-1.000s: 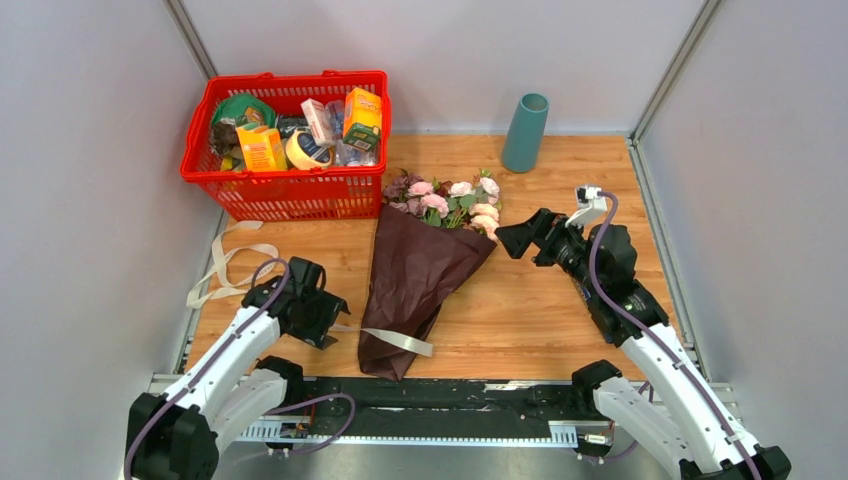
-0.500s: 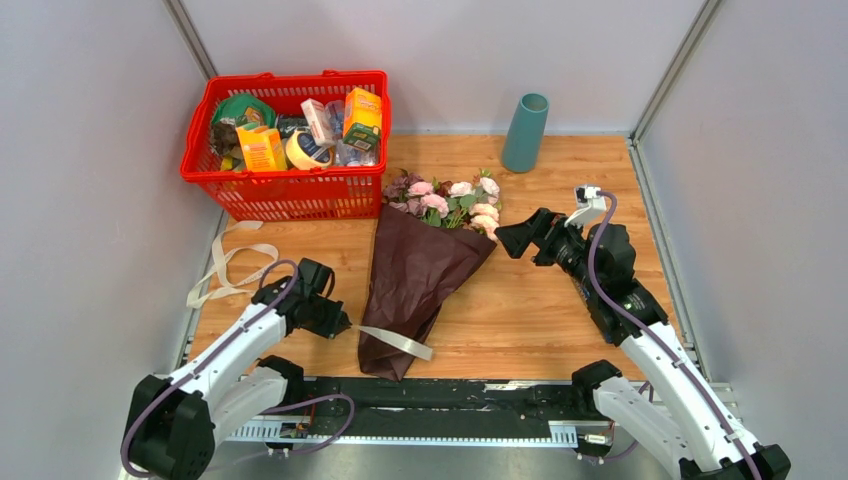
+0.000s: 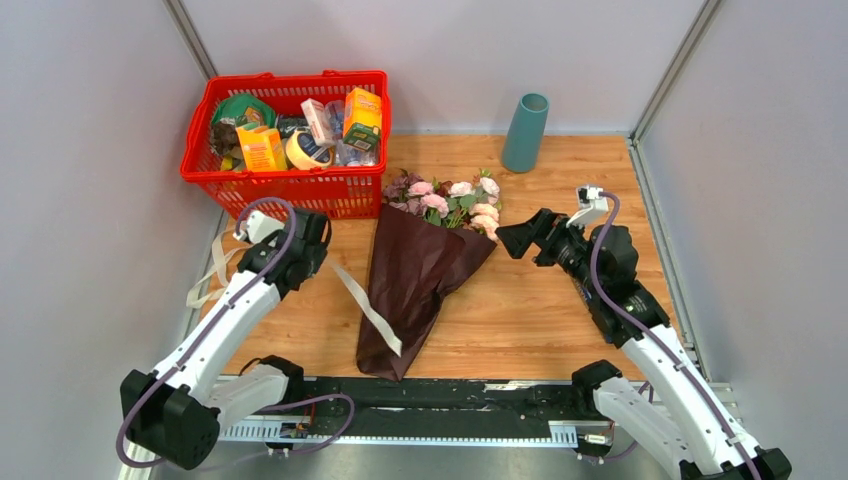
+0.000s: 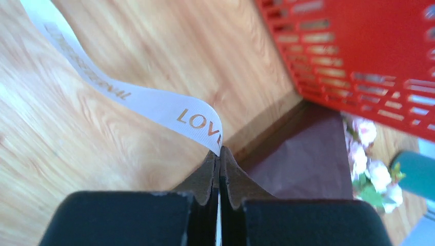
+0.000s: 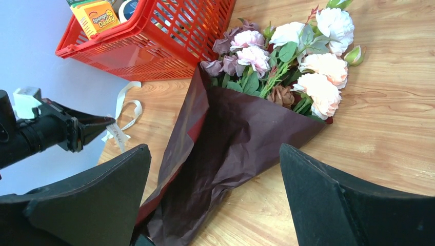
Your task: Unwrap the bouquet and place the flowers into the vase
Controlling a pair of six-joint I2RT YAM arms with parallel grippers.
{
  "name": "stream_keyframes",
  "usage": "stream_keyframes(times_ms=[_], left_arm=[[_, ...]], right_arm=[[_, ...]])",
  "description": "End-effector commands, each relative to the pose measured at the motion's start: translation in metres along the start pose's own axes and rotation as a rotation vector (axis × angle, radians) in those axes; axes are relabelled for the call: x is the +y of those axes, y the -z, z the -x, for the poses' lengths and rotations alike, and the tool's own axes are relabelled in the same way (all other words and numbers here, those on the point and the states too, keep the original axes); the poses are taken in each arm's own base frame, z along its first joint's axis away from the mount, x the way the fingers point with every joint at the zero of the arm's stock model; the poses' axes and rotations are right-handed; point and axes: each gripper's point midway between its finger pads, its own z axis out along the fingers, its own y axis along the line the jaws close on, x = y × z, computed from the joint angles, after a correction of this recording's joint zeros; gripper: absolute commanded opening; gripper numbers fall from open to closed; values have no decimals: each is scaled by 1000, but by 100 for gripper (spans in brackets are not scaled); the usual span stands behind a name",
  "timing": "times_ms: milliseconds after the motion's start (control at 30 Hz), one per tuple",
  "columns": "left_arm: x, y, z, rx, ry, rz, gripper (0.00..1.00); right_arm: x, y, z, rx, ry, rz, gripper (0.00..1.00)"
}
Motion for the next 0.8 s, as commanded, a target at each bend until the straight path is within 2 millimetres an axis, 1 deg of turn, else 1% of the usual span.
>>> stream_keyframes(times_ms=[0, 33, 67, 100, 200, 300, 333, 433, 467, 533, 600, 633, 667, 700, 733, 767], left_arm=[[-16, 10, 69, -319, -140, 15, 0], [-13, 11, 84, -389, -170, 49, 0], [-16, 15, 92, -420, -180, 55, 0], [-12, 17, 104, -469, -206, 88, 0], [-14, 30, 130, -555, -223, 110, 0], [-8, 43, 156, -676, -266, 174, 0], [-4, 44, 163, -712, -290, 211, 0], [9, 36, 174, -733, -293, 279, 0], [12, 29, 177, -716, -274, 291, 0], [17, 16, 177, -680, -259, 295, 0], [24, 2, 174, -642, -244, 309, 4], [29, -3, 173, -630, -243, 327, 7], [39, -10, 171, -613, -234, 369, 10], [44, -12, 172, -606, -231, 396, 21], [56, -17, 170, -584, -235, 461, 28], [57, -16, 172, -583, -221, 483, 45]], right_arm=[[9, 4, 14, -54, 13, 30, 99], [9, 3, 13, -49, 13, 32, 99], [9, 3, 12, -46, 11, 34, 99], [10, 3, 12, -45, 10, 37, 99], [9, 3, 11, -39, 11, 38, 99], [9, 3, 10, -39, 7, 35, 99], [8, 2, 9, -37, 5, 33, 99], [9, 2, 9, -32, 0, 37, 99], [9, 2, 8, -30, 0, 38, 99], [8, 1, 7, -27, 0, 36, 99], [8, 2, 7, -30, -1, 38, 99], [8, 2, 7, -28, -2, 38, 99], [8, 3, 6, -26, -1, 41, 99], [8, 3, 5, -25, -2, 40, 99], [8, 3, 4, -22, -6, 41, 99], [6, 2, 1, -17, -9, 38, 99]])
